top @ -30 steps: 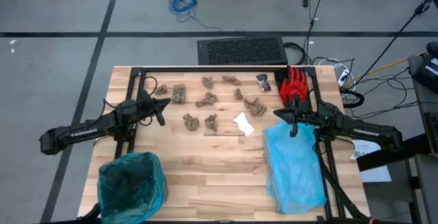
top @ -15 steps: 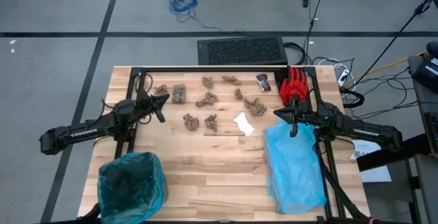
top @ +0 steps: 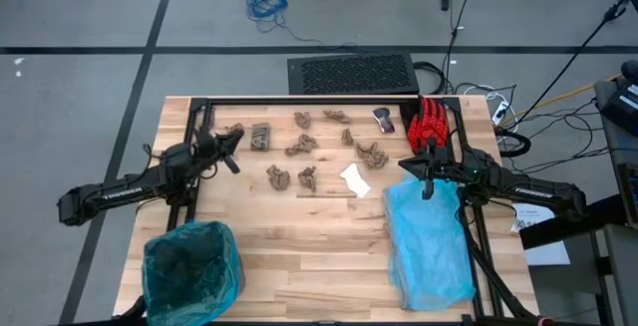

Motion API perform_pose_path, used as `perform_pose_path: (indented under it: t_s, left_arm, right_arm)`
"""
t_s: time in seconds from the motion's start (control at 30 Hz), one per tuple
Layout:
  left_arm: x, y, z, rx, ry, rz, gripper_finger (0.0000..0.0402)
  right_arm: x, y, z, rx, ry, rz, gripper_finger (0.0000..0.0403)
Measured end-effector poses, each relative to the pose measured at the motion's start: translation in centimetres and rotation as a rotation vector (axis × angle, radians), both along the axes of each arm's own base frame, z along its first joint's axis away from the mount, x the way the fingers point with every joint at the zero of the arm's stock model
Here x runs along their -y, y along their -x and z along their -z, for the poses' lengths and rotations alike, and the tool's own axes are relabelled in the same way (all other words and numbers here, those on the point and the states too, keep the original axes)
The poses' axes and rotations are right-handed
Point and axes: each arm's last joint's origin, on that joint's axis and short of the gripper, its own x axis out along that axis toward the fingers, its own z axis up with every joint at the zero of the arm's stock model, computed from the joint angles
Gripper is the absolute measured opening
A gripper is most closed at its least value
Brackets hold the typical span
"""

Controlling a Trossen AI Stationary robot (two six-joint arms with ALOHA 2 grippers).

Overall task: Place trash/remove bag and relplace
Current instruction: Move the trash bin to the middle of the table

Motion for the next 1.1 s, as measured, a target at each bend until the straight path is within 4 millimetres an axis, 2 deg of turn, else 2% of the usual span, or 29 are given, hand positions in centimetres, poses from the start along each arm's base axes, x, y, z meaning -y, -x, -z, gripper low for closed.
perform_pose_path:
  t_s: [0.1, 0.3, 0.43, 0.57, 0.73, 0.9, 1.1]
  left_arm:
    - [0.2, -0.1, -1.3, 0.015, -0.083, 0.097, 0.0000]
    - [0.9, 0.0, -8.8, 0.076, -0.162, 0.285, 0.0000]
    - [1.1, -0.6, -13.8, 0.016, -0.162, 0.430, 0.0000]
    - [1.2, -1.9, -17.7, -0.160, -0.055, 0.545, 0.0000]
    - [1.6, -4.4, -20.4, -0.465, 0.146, 0.664, 0.0000]
    - [3.2, -6.1, -23.1, -0.754, 0.298, 0.774, 0.0000]
    - [6.3, -7.4, -26.1, -1.011, 0.500, 0.841, 0.0000]
  right_arm:
    - [0.0, 0.0, 0.0, 0.001, 0.000, 0.000, 0.0000]
    - [0.0, 0.0, 0.0, 0.000, 0.000, 0.000, 0.0000]
    - [0.0, 0.0, 0.0, 0.000, 0.000, 0.000, 0.0000]
    - [0.0, 0.0, 0.0, 0.000, 0.000, 0.000, 0.0000]
    - [0.0, 0.0, 0.0, 0.000, 0.000, 0.000, 0.0000]
    - [0.0, 0.0, 0.0, 0.000, 0.000, 0.000, 0.0000]
    - [0.0, 0.0, 0.0, 0.000, 0.000, 0.000, 0.0000]
